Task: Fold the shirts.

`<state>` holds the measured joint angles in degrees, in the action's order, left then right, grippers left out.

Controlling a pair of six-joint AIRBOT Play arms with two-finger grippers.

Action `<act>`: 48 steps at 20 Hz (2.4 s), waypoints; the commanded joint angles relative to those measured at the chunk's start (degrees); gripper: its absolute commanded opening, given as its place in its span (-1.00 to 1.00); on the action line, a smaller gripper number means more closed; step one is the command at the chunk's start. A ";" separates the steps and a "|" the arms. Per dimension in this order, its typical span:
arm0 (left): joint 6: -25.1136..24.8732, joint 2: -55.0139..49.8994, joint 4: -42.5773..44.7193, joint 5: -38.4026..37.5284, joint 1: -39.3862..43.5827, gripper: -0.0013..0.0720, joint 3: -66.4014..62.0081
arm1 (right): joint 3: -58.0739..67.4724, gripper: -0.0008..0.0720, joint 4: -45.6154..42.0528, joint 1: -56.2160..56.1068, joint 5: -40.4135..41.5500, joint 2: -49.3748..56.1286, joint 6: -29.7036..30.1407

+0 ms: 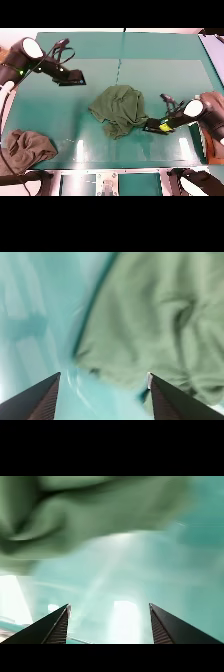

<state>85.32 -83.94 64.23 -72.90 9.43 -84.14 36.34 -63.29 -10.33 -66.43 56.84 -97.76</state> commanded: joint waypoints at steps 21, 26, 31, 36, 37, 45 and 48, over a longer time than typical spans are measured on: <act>-17.81 -11.50 -23.50 9.86 -1.16 -0.91 11.45 | -0.24 -0.93 11.47 -8.28 14.32 10.34 9.77; -14.14 -0.04 -17.03 6.29 -5.07 -0.91 -5.31 | 23.93 -0.93 2.69 13.94 -3.30 0.48 11.21; -13.14 11.63 -18.86 7.23 -5.18 -0.91 -26.05 | 56.06 -0.93 7.19 21.92 -10.29 -0.39 14.23; -13.20 22.16 -21.62 14.21 -5.18 -0.91 -36.02 | 76.52 -0.93 12.28 21.92 -11.87 -1.88 16.59; -13.38 24.11 -21.59 15.47 -5.18 -0.91 -36.02 | 78.49 -0.93 12.28 21.92 -11.87 -2.82 17.99; -13.81 26.82 -19.54 16.37 -5.18 -0.91 -31.87 | 79.30 -0.92 12.28 21.90 -10.97 -4.20 20.46; -13.84 23.50 -15.89 16.26 -5.18 -0.90 -24.85 | 76.30 -0.92 12.94 21.88 -10.95 1.16 20.65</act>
<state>71.66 -58.43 44.82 -58.22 4.27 -113.75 114.26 -48.12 11.55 -77.62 54.61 -77.54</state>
